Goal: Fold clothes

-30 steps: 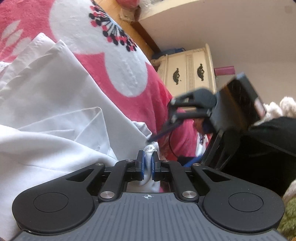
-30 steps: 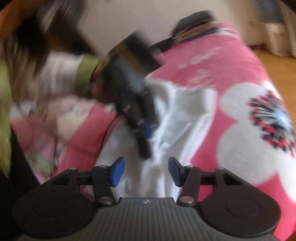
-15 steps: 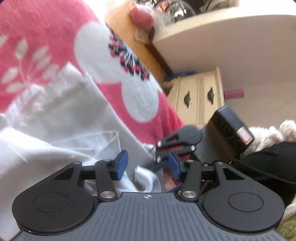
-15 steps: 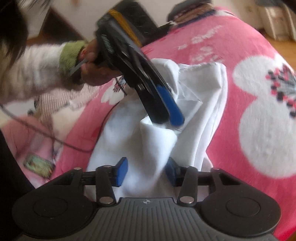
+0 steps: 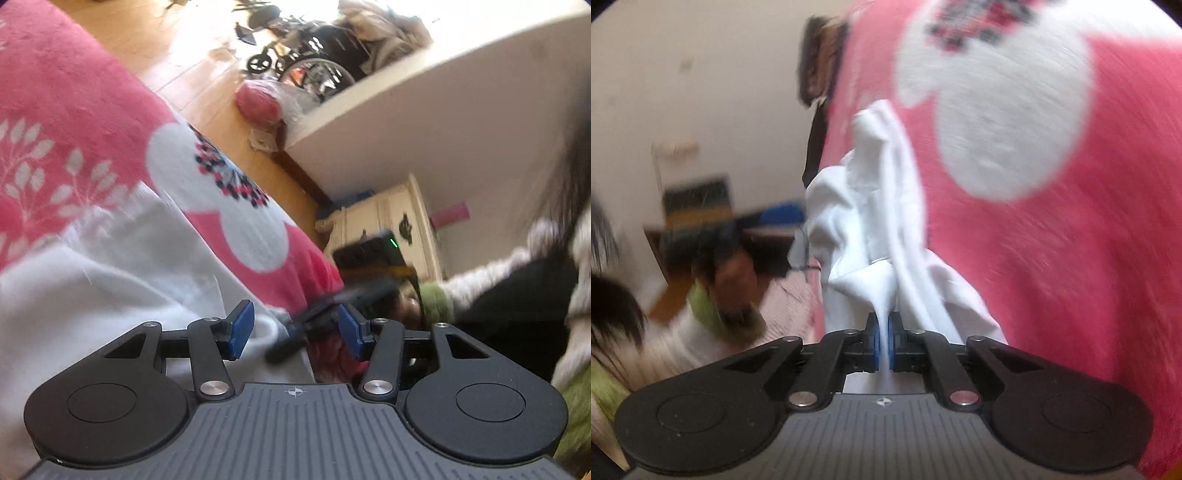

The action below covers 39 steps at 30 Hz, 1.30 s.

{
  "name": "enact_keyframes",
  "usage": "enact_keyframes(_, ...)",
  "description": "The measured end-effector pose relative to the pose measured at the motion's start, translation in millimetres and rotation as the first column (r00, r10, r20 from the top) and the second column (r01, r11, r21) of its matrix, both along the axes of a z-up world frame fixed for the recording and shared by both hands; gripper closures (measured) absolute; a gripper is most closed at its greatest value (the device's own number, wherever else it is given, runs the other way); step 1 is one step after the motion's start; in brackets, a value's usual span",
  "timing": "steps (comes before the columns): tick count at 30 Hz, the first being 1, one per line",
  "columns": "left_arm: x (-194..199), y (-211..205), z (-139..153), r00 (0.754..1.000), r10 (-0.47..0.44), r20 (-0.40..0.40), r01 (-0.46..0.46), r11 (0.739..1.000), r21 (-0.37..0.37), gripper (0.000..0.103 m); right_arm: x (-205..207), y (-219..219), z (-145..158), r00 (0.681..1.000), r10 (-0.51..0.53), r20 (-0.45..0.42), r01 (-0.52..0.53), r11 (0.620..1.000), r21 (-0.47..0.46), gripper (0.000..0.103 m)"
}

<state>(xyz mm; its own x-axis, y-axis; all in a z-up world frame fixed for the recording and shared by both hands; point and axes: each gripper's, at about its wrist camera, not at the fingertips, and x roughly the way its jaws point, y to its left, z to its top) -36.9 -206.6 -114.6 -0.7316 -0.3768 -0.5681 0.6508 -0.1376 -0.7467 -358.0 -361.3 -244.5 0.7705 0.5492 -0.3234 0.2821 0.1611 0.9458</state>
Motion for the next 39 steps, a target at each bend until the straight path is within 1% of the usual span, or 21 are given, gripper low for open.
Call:
enact_keyframes(2, -13, 4, -7, 0.999, -0.023, 0.04, 0.023, 1.0, 0.003, 0.054, -2, -2, -9, 0.999, -0.029, -0.022, 0.03, 0.998, 0.058, 0.099)
enact_keyframes(6, -38, 2, -22, 0.988, -0.093, 0.122, 0.092, 0.996, 0.018, 0.062, -1, -4, -10, 0.999, -0.03, -0.027, 0.032, 0.998, 0.06, 0.099)
enact_keyframes(7, -42, 1, -23, 0.986, -0.105, 0.129, 0.104, 0.994, 0.012, 0.065, -1, -4, -10, 0.999, -0.032, -0.027, 0.034, 0.998, 0.058, 0.099)
enact_keyframes(10, -44, 2, -18, 0.987, -0.103, 0.123, 0.107, 0.994, -0.03, 0.066, 0, -5, -9, 0.999, -0.04, -0.03, 0.042, 0.998, 0.051, 0.099)
enact_keyframes(12, -41, 6, -12, 0.991, -0.09, 0.098, 0.096, 0.993, -0.064, 0.066, 3, -2, -9, 0.999, -0.043, -0.031, 0.045, 0.998, 0.046, 0.099)
enact_keyframes(14, -41, 9, -11, 0.993, -0.092, 0.076, 0.098, 0.992, -0.077, 0.066, 3, -1, -7, 0.999, -0.044, -0.029, 0.045, 0.998, 0.035, 0.099)
enact_keyframes(15, -42, 9, -13, 0.993, -0.096, 0.071, 0.101, 0.992, -0.076, 0.066, 3, -1, -5, 0.999, -0.043, -0.026, 0.043, 0.999, 0.023, 0.099)
enact_keyframes(17, -51, 6, -24, 0.99, -0.113, 0.083, 0.117, 0.992, -0.049, 0.066, 3, 0, -2, 0.999, -0.039, -0.022, 0.039, 0.999, 0.0, 0.099)
enact_keyframes(19, -62, 3, -36, 0.986, -0.129, 0.11, 0.133, 0.991, -0.029, 0.066, 5, 0, 2, 0.999, -0.031, -0.017, 0.031, 0.999, -0.029, 0.099)
enact_keyframes(24, -56, -1, -59, 0.995, -0.067, 0.079, 0.067, 0.998, 0.005, 0.066, 11, 1, 13, 1.0, 0.015, -0.012, -0.016, 0.991, -0.132, 0.098)
enact_keyframes(27, -54, -3, -65, 0.995, -0.058, 0.08, 0.057, 0.998, 0.009, 0.066, 11, -2, 18, 1.0, 0.022, -0.016, -0.025, 0.987, -0.157, 0.096)
enact_keyframes(30, -53, -3, -71, 0.996, -0.052, 0.078, 0.051, 0.999, 0.016, 0.066, 7, -9, 30, 0.999, 0.026, -0.03, -0.031, 0.981, -0.193, 0.089)
enact_keyframes(32, -52, -5, -74, 0.996, -0.039, 0.076, 0.037, 0.999, 0.023, 0.066, 2, -14, 42, 0.999, 0.034, -0.036, -0.042, 0.969, -0.243, 0.083)
enact_keyframes(33, -52, -5, -74, 0.997, -0.033, 0.074, 0.031, 0.999, 0.025, 0.066, -2, -16, 50, 0.998, 0.041, -0.038, -0.05, 0.959, -0.281, 0.077)
enact_keyframes(35, -53, -5, -75, 0.997, -0.023, 0.074, 0.022, 0.999, 0.024, 0.066, -9, -16, 67, 0.997, 0.074, -0.028, -0.079, 0.931, -0.357, 0.077)
enact_keyframes(37, -53, -5, -76, 0.997, -0.014, 0.073, 0.012, 1.0, 0.024, 0.066, -12, -12, 85, 0.99, 0.138, -0.013, -0.131, 0.901, -0.415, 0.077)
enact_keyframes(38, -52, -5, -77, 0.997, -0.009, 0.071, 0.007, 1.0, 0.025, 0.066, -12, -8, 92, 0.983, 0.182, -0.012, -0.167, 0.876, -0.452, 0.077)
enact_keyframes(39, -52, -5, -78, 0.998, -0.005, 0.069, 0.003, 1.0, 0.027, 0.066, -12, -1, 98, 0.97, 0.241, -0.018, -0.218, 0.841, -0.495, 0.077)
